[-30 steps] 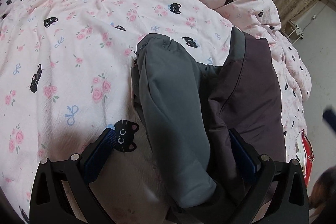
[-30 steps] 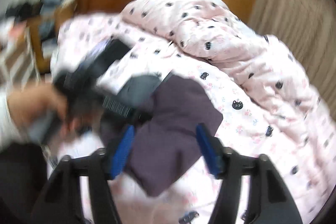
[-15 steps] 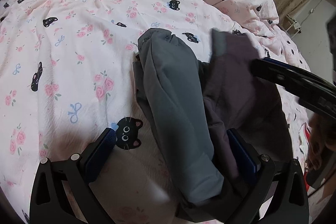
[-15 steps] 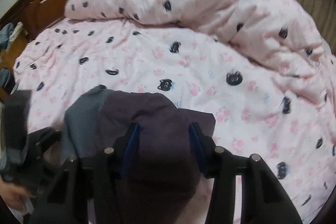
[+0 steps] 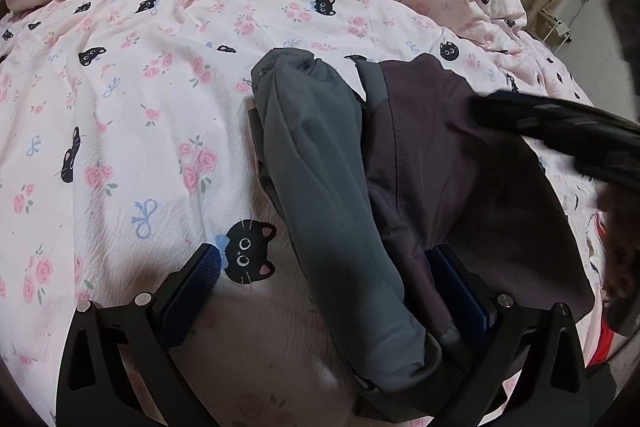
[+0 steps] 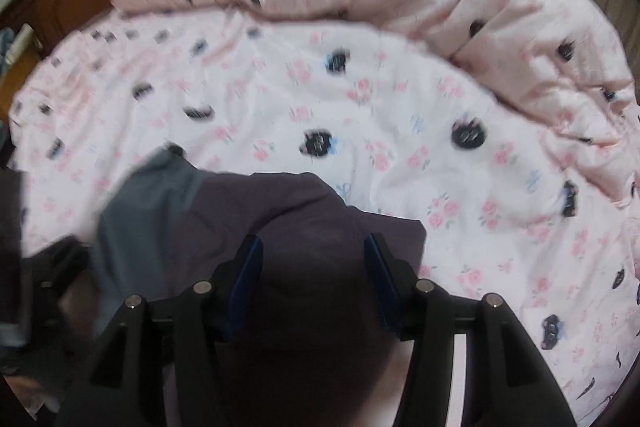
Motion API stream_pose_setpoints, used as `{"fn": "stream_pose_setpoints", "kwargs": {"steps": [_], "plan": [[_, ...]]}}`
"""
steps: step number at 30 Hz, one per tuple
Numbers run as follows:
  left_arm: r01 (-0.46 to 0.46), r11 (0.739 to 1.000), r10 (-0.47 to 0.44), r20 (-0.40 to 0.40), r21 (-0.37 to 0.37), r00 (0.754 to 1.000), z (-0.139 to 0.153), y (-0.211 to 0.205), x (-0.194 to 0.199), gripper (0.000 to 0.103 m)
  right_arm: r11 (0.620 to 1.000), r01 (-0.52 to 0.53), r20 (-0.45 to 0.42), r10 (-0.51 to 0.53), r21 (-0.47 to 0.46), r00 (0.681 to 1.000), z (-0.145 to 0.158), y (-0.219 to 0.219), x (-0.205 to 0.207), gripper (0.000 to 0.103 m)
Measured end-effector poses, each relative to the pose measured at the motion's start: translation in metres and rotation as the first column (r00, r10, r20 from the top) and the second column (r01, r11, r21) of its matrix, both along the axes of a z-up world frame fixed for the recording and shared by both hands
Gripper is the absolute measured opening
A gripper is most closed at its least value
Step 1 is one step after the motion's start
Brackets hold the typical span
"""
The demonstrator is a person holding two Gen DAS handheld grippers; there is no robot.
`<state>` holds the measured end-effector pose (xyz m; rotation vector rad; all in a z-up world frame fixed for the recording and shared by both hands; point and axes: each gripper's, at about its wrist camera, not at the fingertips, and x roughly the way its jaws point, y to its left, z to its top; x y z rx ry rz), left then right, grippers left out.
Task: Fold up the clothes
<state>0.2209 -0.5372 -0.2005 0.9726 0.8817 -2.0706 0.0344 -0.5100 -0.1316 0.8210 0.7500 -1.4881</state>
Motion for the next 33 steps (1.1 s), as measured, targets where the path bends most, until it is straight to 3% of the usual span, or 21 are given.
{"fn": "stream_pose_setpoints", "kwargs": {"steps": [5,10,12,14,21,23,26,30,33], "plan": [[-0.003,1.0,0.003,-0.002,-0.004,1.0,0.0,0.002,0.0,0.103,0.997,-0.066,-0.005,0.066,-0.031,0.998,0.022,0.047,0.012,0.055],[0.002,1.0,-0.001,0.011,-0.013,1.0,0.0,0.003,-0.001,0.103,0.991,-0.119,-0.07,0.123,0.06,0.99,0.004,0.072,0.027,0.054],[0.005,0.999,-0.004,0.027,-0.032,1.0,-0.001,0.006,-0.003,0.103,0.992,-0.094,-0.039,0.098,0.087,0.994,-0.008,0.073,0.02,0.054],[0.007,0.999,-0.005,0.038,-0.045,0.999,-0.003,0.007,-0.004,0.103,0.993,-0.056,0.008,0.056,0.108,0.998,-0.018,0.072,0.01,0.068],[0.017,0.997,-0.014,0.042,-0.075,0.999,-0.005,0.01,-0.003,0.103,0.996,0.004,0.133,-0.016,0.094,0.991,-0.043,0.084,-0.013,0.081],[0.015,0.997,-0.013,0.022,-0.07,1.0,-0.005,0.009,0.0,0.103,0.997,0.023,0.265,-0.042,0.074,0.963,-0.046,0.088,-0.026,0.081],[0.018,0.998,-0.018,-0.004,-0.059,1.0,-0.005,0.008,0.004,0.103,0.997,0.051,0.496,-0.073,0.058,0.865,-0.055,0.098,-0.045,0.081],[0.033,0.998,-0.034,-0.027,-0.05,0.999,-0.005,0.006,0.006,0.103,0.997,0.071,0.62,-0.077,0.034,0.781,-0.071,0.106,-0.051,0.082],[0.049,0.998,-0.051,-0.039,-0.043,0.998,-0.006,0.005,0.008,0.103,0.995,0.093,0.653,-0.087,0.025,0.752,-0.077,0.106,-0.05,0.085]]}}
